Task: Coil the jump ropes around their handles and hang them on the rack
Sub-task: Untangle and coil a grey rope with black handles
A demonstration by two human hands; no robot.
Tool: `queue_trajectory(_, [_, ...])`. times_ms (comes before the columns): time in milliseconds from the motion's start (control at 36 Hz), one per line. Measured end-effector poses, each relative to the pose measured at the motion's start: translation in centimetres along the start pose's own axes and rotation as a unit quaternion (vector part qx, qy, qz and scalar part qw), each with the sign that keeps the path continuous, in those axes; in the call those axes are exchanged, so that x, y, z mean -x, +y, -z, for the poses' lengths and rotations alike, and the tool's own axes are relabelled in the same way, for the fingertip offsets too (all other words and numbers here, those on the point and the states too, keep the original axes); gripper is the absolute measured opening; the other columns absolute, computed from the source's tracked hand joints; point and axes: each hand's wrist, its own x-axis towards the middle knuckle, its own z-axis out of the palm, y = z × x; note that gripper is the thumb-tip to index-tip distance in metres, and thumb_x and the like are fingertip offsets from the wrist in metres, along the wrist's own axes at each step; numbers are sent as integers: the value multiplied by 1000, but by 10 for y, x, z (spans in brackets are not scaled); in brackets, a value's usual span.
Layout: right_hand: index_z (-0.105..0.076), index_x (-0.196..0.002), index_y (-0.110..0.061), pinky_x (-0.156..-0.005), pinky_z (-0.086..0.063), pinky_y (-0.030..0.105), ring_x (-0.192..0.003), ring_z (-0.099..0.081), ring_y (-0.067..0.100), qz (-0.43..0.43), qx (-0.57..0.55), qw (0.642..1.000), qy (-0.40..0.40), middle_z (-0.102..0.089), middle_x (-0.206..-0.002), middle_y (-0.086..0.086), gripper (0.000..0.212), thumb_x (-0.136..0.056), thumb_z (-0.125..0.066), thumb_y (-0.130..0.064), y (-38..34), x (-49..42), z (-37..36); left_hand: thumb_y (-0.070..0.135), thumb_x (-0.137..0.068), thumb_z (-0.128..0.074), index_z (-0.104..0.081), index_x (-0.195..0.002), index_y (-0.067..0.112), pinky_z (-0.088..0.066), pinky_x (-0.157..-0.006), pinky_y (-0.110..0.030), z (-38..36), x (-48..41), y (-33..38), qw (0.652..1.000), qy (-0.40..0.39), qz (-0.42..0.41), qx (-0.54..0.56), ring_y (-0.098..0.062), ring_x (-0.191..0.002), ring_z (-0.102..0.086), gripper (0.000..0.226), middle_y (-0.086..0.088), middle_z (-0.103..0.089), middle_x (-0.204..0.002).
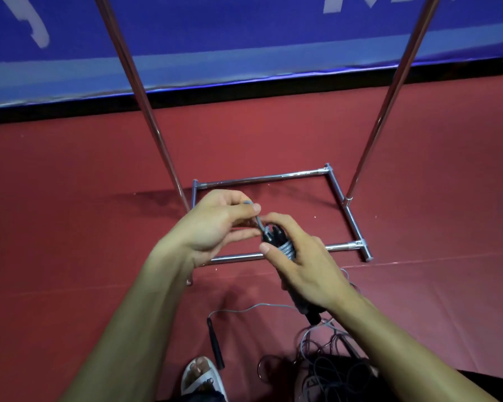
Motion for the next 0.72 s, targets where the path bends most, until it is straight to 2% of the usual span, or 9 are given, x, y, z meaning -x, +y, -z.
queue_trajectory(83, [-46, -110, -40, -64, -54, 40, -57, -60, 22, 17, -4, 999, 37, -58, -67, -15, 23, -93, -61, -36, -13, -9, 16, 4, -94, -56, -53, -75, 9, -59, -76, -30, -2, 1, 27, 999, -44, -11, 2, -8, -64, -60, 20, -1, -56, -62])
queue_trajectory(167, [-46, -103, -37, -63, -49, 35, -57, -54, 17, 20, -12, 997, 75, -56, -69, -10, 17, -93, -60, -35, -30, -14, 27, 6, -96, -55, -50, -73, 10, -59, -81, -30, -11, 4, 57, 998, -47, -23, -38, -3, -49, -46, 23, 4, -43, -51])
queue_trajectory(250, [-46, -102, -38, -62, -41, 29, -60, -50, 9, 26, 4, 991, 129, -57, -70, -17, 18, -91, -61, -39, -56, -22, 40, 16, -98, -55, -45, -73, 13, -58, -71, -28, -19, 9, 91, 989, -18, -55, -134, -4, -44, -45, 27, 7, -40, -45])
queue_trajectory(333, [-44, -105, -40, -66, -46, 36, -66, -55, 17, 34, 31, 982, 182, -59, -72, -13, 21, -91, -59, -44, -85, -32, 53, 6, -96, -56, -43, -77, 15, -55, -58, -32, -21, 19, 126, 956, 23, -123, -264, -11, -44, -51, 24, -4, -48, -57])
queue_trajectory(389, [-43, -105, -38, -67, -48, 40, -71, -59, 25, 50, 44, 972, 225, -61, -74, -8, 22, -91, -59, -43, -103, -38, 61, -7, -89, -52, -41, -79, 15, -56, -61, -38, -19, 27, 146, 933, 45, -154, -321, -14, -42, -51, 27, -7, -49, -56])
queue_trajectory(444, [-42, -106, -38, -65, -49, 41, -74, -61, 30, 67, 61, 964, 251, -63, -75, -6, 23, -91, -60, -43, -123, -43, 67, -7, -84, -54, -46, -77, 15, -57, -68, -42, -19, 37, 165, 902, 89, -194, -376, -21, -49, -61, 25, -4, -55, -54])
queue_trajectory(472, [-42, -107, -39, -65, -49, 41, -76, -62, 32, 75, 66, 961, 259, -65, -77, -6, 24, -91, -59, -43, -132, -45, 70, -7, -82, -58, -49, -76, 15, -56, -68, -41, -18, 41, 175, 888, 107, -217, -392, -22, -53, -63, 24, -2, -57, -55])
queue_trajectory(583, [-41, -108, -39, -67, -49, 41, -83, -63, 35, 96, 64, 950, 290, -67, -83, -5, 26, -91, -59, -46, -159, -60, 84, -8, -82, -67, -57, -81, 5, -55, -62, -34, -12, 53, 212, 900, 125, -257, -330, -16, -48, -60, 17, -11, -60, -60])
queue_trajectory(722, [-41, -111, -39, -68, -50, 40, -83, -64, 31, 105, 66, 949, 289, -68, -82, -7, 28, -90, -59, -47, -179, -88, 107, 8, -78, -77, -65, -71, 13, -49, -55, -24, -11, 48, 260, 825, 165, -330, -428, -14, -52, -64, 14, -5, -69, -60])
